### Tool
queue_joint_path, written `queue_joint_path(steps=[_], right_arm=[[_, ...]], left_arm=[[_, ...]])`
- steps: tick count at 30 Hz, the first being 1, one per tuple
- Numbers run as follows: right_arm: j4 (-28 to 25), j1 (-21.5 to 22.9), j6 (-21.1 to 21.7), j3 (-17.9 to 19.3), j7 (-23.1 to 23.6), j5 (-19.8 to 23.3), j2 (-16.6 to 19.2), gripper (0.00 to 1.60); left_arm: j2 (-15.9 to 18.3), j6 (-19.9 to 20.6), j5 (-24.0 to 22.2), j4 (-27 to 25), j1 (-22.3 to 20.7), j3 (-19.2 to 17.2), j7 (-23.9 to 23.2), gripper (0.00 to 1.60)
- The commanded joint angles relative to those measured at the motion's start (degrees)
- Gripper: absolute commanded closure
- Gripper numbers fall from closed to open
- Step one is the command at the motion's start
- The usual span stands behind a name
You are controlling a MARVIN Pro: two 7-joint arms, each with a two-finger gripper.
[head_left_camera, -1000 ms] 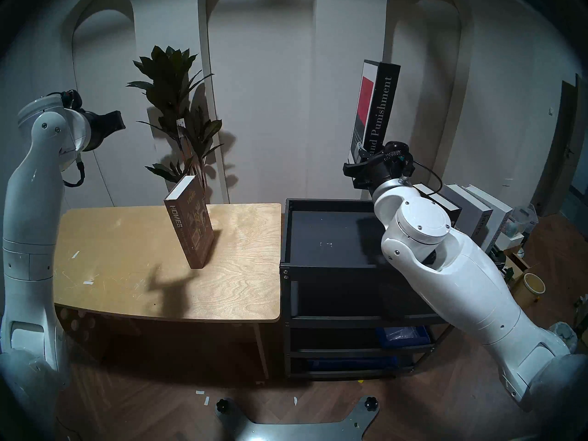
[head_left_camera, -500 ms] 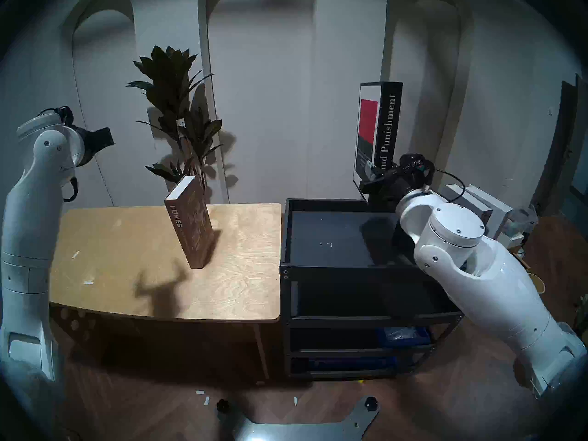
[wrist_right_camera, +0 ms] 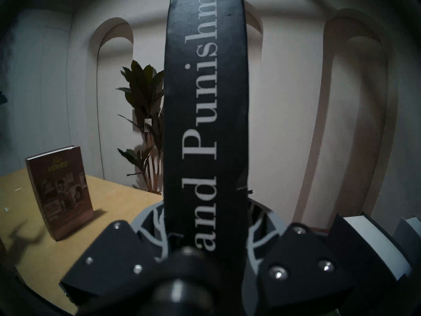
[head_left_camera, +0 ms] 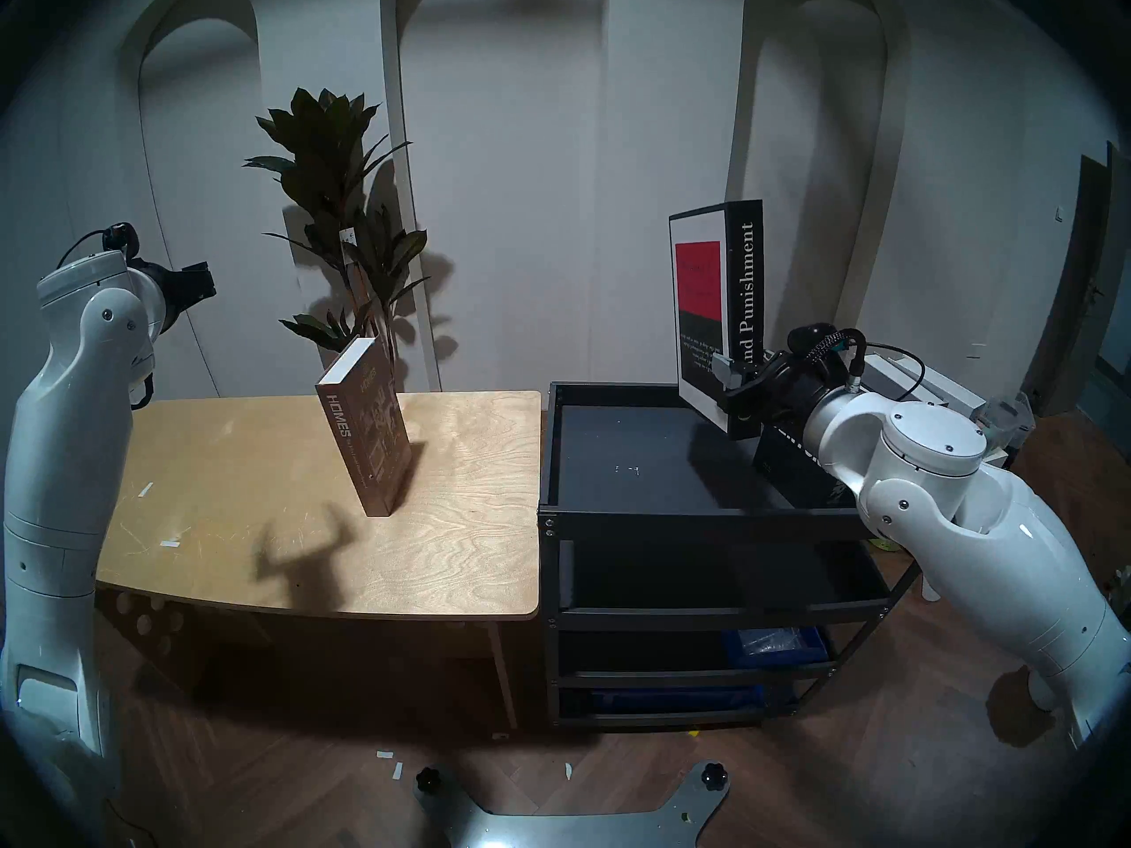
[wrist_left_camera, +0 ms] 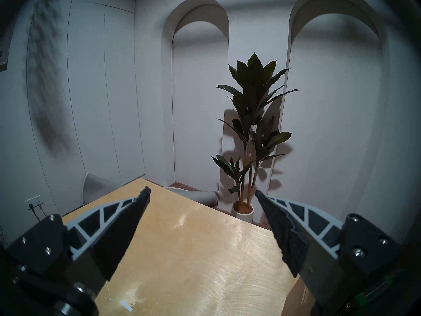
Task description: Move the books from the display table onto the shelf, standing them upright with spines facing out and tallest at one end
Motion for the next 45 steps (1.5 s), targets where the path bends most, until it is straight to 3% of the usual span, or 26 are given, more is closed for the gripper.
queue_joint_path(steps=[1, 7, 11, 16, 17, 24, 28, 31, 32, 33, 39, 45], right_arm=[[2.2, -3.6, -0.8, 4.5, 6.4, 1.4, 7.1, 1.6], [5.5, -6.1, -5.1, 6.0, 11.4, 0.3, 8.8, 1.6], [7.6, -7.4, -8.5, 5.7, 13.2, -1.9, 6.2, 1.6], [8.4, -6.7, -13.3, 2.6, 11.1, -6.6, -0.4, 1.6], [7.9, -6.2, -12.6, 1.5, 10.6, -6.3, 0.4, 1.6], [9.5, -5.9, -18.6, -3.3, 7.1, -10.4, -4.3, 1.6], [12.3, -5.9, -22.3, -4.2, 5.9, -14.1, -7.5, 1.6], [14.9, -5.0, -25.4, -4.8, 5.6, -15.9, -8.5, 1.6], [15.3, -4.7, -24.3, -4.2, 5.4, -16.3, -9.0, 1.6], [16.3, -4.2, -26.3, -4.7, 5.5, -16.3, -8.9, 1.6], [20.1, -2.0, -28.7, -4.9, 6.2, -17.9, -10.1, 1.6], [22.1, -2.9, -30.6, -5.3, 7.1, -18.6, -10.2, 1.6]], left_arm=[[1.7, -5.4, 4.5, -1.8, 3.7, -1.2, -2.0, 0.0], [2.4, -10.8, 8.6, -2.3, 6.9, -1.2, -5.1, 0.0], [2.5, -14.6, 12.1, -2.3, 9.0, -1.4, -7.9, 0.0], [2.8, -19.4, 14.8, -1.7, 10.8, -1.0, -9.5, 0.0], [2.7, -19.6, 15.0, -1.6, 10.8, -1.0, -9.7, 0.0], [3.3, -24.3, 17.7, -0.5, 13.0, -1.6, -11.6, 0.0], [3.7, -27.1, 19.0, 0.3, 14.0, -1.9, -13.1, 0.0], [3.9, -28.8, 19.6, 1.0, 14.4, -1.8, -14.2, 0.0], [3.9, -29.3, 19.8, 1.1, 14.4, -1.6, -14.4, 0.0], [3.9, -29.6, 19.9, 1.3, 14.4, -1.4, -14.7, 0.0], [3.8, -31.1, 20.4, 2.0, 13.5, 0.0, -15.9, 0.0], [3.8, -31.8, 20.9, 2.8, 12.8, 0.5, -16.3, 0.0]])
